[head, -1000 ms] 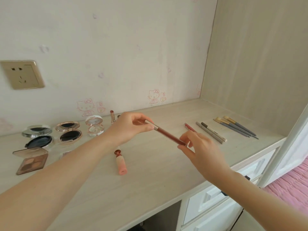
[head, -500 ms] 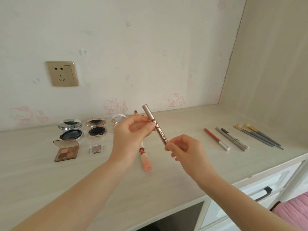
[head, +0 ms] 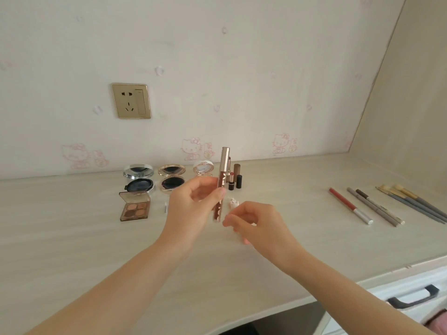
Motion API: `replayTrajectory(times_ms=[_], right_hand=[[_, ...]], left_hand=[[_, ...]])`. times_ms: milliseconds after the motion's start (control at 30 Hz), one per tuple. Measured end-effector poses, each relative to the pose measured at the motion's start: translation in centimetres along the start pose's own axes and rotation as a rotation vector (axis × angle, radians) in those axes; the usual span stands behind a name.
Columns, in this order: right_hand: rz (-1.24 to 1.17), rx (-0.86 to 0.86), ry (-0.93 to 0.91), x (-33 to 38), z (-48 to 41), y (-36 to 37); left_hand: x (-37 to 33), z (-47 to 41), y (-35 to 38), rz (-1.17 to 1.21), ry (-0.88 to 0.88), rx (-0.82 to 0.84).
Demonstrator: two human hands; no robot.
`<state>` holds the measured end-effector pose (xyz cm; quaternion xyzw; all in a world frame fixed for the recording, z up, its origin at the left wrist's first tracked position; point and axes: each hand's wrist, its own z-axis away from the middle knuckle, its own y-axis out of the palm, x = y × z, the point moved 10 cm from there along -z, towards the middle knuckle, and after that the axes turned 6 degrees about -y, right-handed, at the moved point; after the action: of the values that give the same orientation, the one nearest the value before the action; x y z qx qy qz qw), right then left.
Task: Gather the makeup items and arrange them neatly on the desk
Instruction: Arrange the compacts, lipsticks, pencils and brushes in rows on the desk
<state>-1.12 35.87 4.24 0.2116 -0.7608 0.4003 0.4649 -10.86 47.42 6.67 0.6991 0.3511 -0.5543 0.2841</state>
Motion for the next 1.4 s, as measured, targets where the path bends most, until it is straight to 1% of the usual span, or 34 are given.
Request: replayTrajectory(times_ms=[100, 167, 233, 333, 433, 600, 733, 900, 1033, 1167, 1267, 1400], right_hand=[[-0.024, -0.028, -0.040, 0.7, -0.6, 0.0], [-0.035, -0.073, -0.068, 1.2, -1.4, -0.5], [-0.039, -0.082, -0.093, 1.7, -2.3, -0.7], [-0.039, -0.041, -0.129, 2.3, -3.7, 0.0], [-0.053, 0.008, -0.145, 2.6, -4.5, 1.1], [0.055, 0.057, -0.115, 1.2, -4.6, 2.0], [0.010, 0.081, -0.095, 0.6, -4.8, 2.3], [-0.098, 0.088, -0.160, 0.9, -4.4, 2.0], [-0.068, 0.086, -0.182, 0.8, -4.3, 1.6], [-0.004, 0.045, -0.221, 1.1, -4.0, 1.5], [-0.007, 0.028, -0.245, 1.3, -3.9, 1.4], [-0.003, 0.025, -0.239, 1.0, -3.8, 1.4]], left_hand=[[0.0, 0.0, -1.6, -0.153, 0.071, 0.011], [0.6, 0.1, -2.3, -0.211, 0.077, 0.039], [1.2, 0.2, -3.1, -0.288, 0.083, 0.059], [1.4, 0.5, -3.7, -0.422, 0.148, 0.091], [1.5, 0.6, -4.2, -0.479, 0.201, 0.090], [2.0, 0.4, -5.0, -0.604, 0.260, 0.086], [1.9, 0.4, -5.9, -0.573, 0.281, 0.012], [1.2, 0.9, -6.5, -0.573, 0.396, -0.064], [0.0, 1.8, -6.0, -0.664, 0.533, -0.088], [-0.3, 1.9, -6.1, -0.693, 0.545, -0.125], [-0.7, 2.1, -5.8, -0.717, 0.575, -0.135], [-0.4, 1.9, -5.8, -0.686, 0.554, -0.107]])
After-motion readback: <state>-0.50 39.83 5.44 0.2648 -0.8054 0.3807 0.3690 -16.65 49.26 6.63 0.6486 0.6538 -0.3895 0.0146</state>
